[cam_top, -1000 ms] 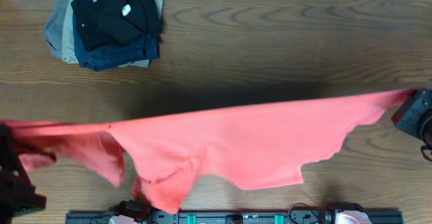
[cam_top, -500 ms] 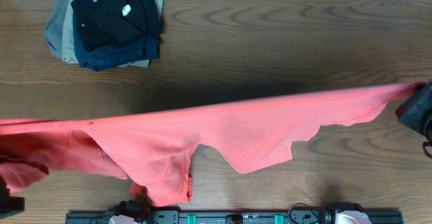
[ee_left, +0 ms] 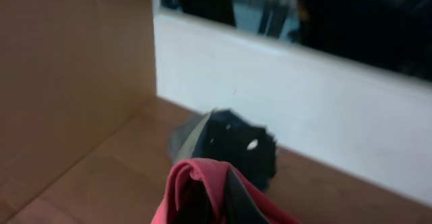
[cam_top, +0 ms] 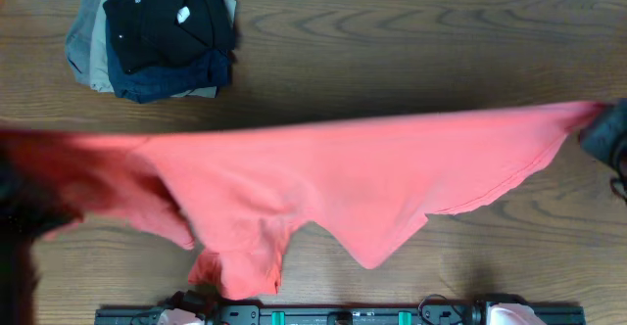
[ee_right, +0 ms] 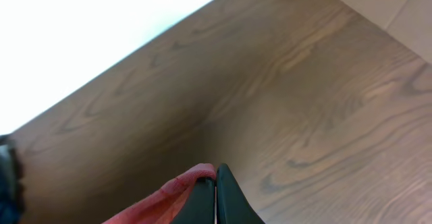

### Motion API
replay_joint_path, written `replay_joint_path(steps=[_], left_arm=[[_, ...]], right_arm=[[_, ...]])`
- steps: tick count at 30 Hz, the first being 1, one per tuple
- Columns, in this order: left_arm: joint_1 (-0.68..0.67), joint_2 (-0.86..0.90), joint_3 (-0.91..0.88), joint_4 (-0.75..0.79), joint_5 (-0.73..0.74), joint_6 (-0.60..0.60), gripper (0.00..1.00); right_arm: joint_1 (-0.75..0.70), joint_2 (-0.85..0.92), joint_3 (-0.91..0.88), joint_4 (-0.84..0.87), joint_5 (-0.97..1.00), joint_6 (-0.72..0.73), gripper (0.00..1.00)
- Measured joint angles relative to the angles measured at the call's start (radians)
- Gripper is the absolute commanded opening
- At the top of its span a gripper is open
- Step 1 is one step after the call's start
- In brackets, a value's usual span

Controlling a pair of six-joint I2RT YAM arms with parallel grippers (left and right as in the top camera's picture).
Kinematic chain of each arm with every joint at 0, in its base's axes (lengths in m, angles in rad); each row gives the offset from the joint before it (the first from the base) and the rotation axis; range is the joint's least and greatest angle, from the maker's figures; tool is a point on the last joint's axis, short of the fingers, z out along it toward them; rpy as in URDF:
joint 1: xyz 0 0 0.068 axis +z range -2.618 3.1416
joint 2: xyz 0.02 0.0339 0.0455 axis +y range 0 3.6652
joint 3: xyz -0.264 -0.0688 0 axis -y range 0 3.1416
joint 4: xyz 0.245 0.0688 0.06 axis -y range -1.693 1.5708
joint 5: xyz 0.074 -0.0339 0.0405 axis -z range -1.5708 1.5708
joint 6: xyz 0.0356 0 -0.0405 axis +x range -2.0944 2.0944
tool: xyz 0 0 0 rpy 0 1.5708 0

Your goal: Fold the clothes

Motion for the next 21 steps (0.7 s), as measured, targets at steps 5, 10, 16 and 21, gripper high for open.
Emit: replay_joint_path(steps=[5, 10, 16, 21], left_arm=[[-0.001, 0.146, -0.020, 0.013, -0.071, 0.000, 0.06], [-0.012, 0.243, -0.040, 0.066, -0.126, 0.016, 0.06], [-0.016, 0.236, -0.041, 0.095, -0.109, 0.042, 0.06], [-0.016, 0.217, -0.039, 0.063, -0.085, 0.056, 0.06]], right_arm=[[-0.006, 0.105, -0.001, 0.000, 0.043, -0.002, 0.01], [-0.092, 0.115, -0.002, 0.001, 0.021, -0.012, 0.01], [-0.187, 0.068, -0.002, 0.032, -0.107, -0.084, 0.01], [-0.201, 0.048, -0.002, 0.024, -0.155, -0.121, 0.01]])
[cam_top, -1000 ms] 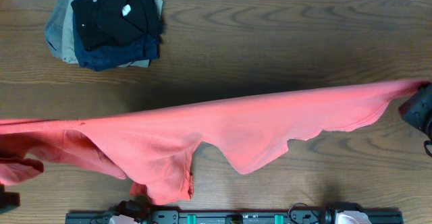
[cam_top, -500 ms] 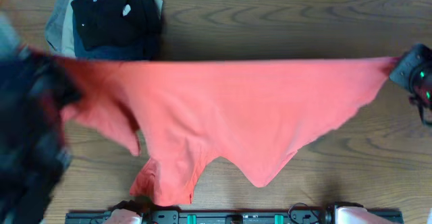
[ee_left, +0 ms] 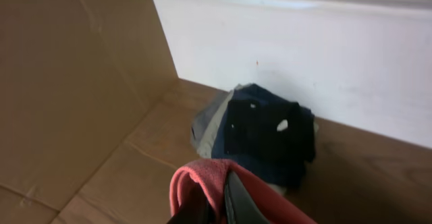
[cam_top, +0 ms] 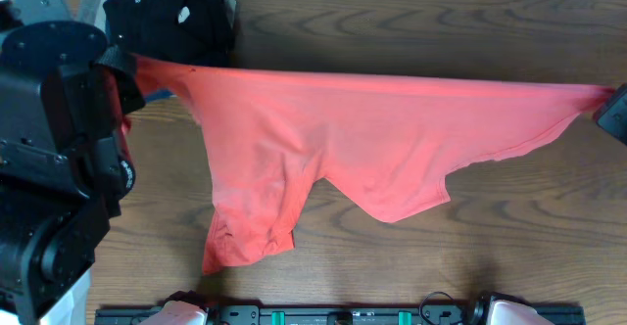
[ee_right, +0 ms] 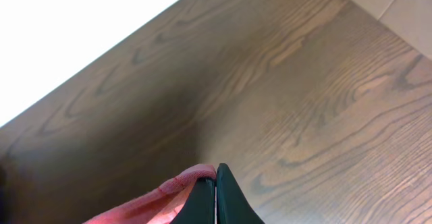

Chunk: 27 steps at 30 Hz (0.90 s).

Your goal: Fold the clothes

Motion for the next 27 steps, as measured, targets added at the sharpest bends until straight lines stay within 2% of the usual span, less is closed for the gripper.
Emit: replay_joint_path(steps=[8, 15, 21, 27], left_arm=[[0.007, 0.018, 0.006, -0.143, 0.117, -0.014, 0.06], [0.012, 0.116, 0.008, -0.306, 0.210, -0.080, 0.06], [0.013, 0.225, 0.008, -0.313, 0.343, -0.103, 0.06], [0.012, 0.317, 0.008, -0.313, 0.378, -0.109, 0.06]], right_arm=[[0.000, 0.030, 0.000, -0.042, -0.025, -0.024, 0.01], [0.000, 0.082, 0.000, -0.067, -0.024, -0.031, 0.01], [0.000, 0.089, 0.000, -0.077, -0.021, -0.031, 0.01], [-0.001, 0.094, 0.000, -0.082, -0.013, -0.041, 0.01]])
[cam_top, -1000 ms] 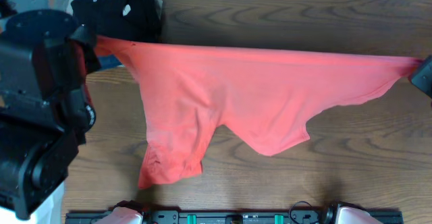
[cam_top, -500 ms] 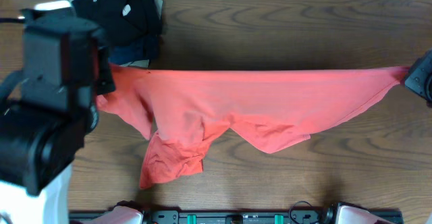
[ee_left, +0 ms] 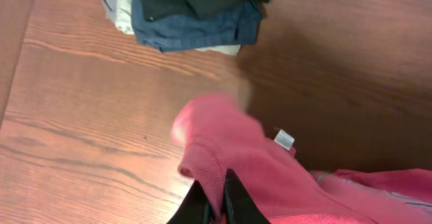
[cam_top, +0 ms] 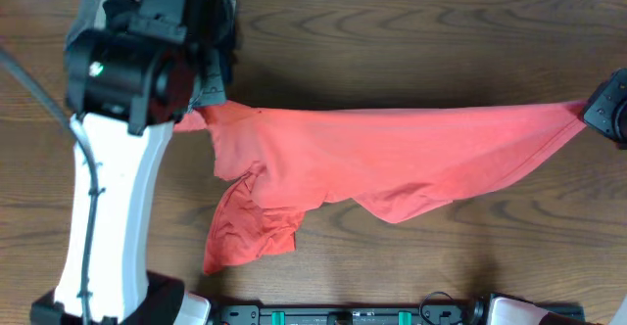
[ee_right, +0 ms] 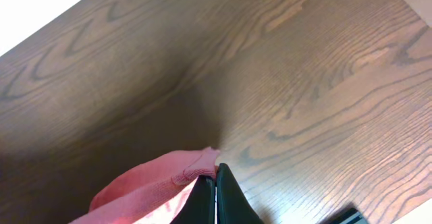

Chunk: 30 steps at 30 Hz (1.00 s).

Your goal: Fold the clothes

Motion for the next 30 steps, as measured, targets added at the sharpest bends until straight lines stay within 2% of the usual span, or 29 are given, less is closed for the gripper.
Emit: replay_joint_path(steps=[7, 15, 21, 25, 30], left_arm=[[0.000, -0.035, 0.000, 0.000, -0.047, -0.001, 0.06], [0.000, -0.309, 0.000, 0.008, -0.111, -0.023, 0.06], [0.000, -0.506, 0.003, 0.072, -0.113, -0.027, 0.06], [0.000, -0.579, 0.005, 0.105, -0.114, -0.027, 0.06], [0.000, -0.586, 0.009, 0.114, -0.145, -0.026, 0.06]], right_arm=[[0.000, 0.006, 0.000, -0.005, 0.001, -0.009, 0.01], [0.000, 0.003, 0.000, -0.011, -0.027, -0.010, 0.01], [0.000, -0.034, 0.000, -0.011, -0.068, -0.012, 0.01], [0.000, -0.087, 0.000, -0.003, -0.084, -0.012, 0.01], [0.000, -0.125, 0.000, 0.040, -0.090, -0.013, 0.01]])
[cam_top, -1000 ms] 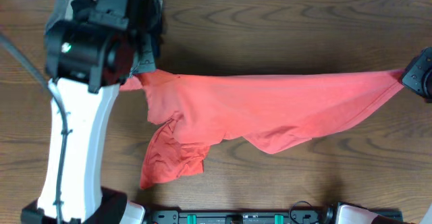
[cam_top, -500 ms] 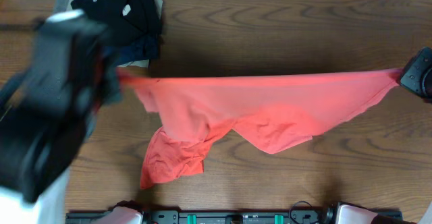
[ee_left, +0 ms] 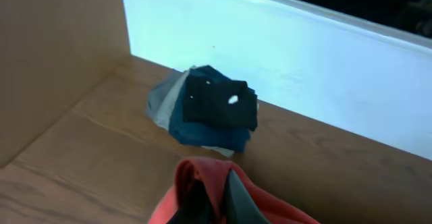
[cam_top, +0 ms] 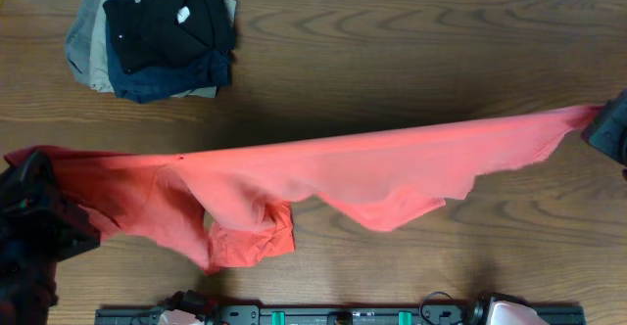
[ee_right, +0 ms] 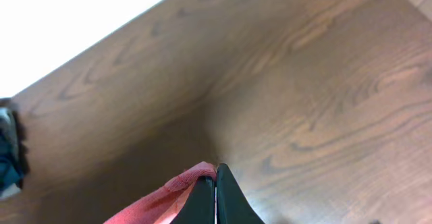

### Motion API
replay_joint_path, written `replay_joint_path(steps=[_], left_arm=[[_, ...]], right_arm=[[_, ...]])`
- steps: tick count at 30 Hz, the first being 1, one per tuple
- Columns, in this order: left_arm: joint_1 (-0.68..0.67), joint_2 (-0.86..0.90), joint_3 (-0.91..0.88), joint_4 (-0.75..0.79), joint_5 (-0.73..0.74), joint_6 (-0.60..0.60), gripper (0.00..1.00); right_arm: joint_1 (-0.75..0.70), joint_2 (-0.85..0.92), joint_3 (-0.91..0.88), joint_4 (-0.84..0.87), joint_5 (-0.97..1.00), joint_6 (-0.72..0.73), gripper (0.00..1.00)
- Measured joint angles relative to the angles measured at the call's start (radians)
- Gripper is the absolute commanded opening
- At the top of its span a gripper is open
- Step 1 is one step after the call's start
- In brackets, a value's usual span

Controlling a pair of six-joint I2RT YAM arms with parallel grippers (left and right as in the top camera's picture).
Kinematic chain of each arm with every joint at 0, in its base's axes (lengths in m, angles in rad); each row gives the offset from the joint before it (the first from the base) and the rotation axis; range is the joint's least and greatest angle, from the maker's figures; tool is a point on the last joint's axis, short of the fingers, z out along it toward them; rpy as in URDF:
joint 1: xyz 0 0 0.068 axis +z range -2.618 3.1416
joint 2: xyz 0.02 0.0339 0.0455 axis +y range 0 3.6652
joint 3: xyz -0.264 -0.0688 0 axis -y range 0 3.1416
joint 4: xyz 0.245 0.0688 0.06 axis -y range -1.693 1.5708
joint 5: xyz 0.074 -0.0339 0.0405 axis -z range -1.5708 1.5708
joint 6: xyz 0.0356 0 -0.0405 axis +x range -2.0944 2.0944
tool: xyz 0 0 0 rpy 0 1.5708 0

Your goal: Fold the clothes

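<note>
A coral-red shirt (cam_top: 353,173) hangs stretched across the table between both arms, its lower part sagging in folds at the front left. My left gripper (cam_top: 29,163) is shut on one end at the far left; the wrist view shows red cloth (ee_left: 196,190) bunched round its fingers. My right gripper (cam_top: 600,119) is shut on the other end at the right edge, with the hem (ee_right: 192,177) pinched between closed fingers.
A stack of folded dark clothes (cam_top: 157,31), black on top of blue and beige, sits at the back left corner, also seen as the stack (ee_left: 202,109) from the left wrist. A white wall runs behind the wooden table (cam_top: 411,51).
My left gripper has moved from the back left beside the folded stack to the front left edge, carrying its end of the shirt. The right gripper stays at the right edge.
The shirt was first held stretched across the table with the left end at the far left. Then the left end was up by the folded stack at the back left, twice. Now it is back at the front left, the shirt still stretched between both grippers.
</note>
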Motion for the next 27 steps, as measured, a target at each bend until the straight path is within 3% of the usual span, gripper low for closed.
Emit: replay_joint_path(steps=[10, 18, 27], left_arm=[[0.000, 0.237, 0.002, 0.075, -0.067, 0.027, 0.06], [-0.001, 0.470, -0.008, 0.079, -0.207, 0.049, 0.06], [-0.003, 0.350, -0.012, 0.069, -0.227, 0.053, 0.06]], right_arm=[[0.000, 0.072, 0.000, 0.143, 0.021, -0.005, 0.01], [0.000, 0.118, 0.000, 0.135, 0.099, -0.008, 0.01], [0.000, 0.102, 0.000, 0.092, 0.090, -0.009, 0.01]])
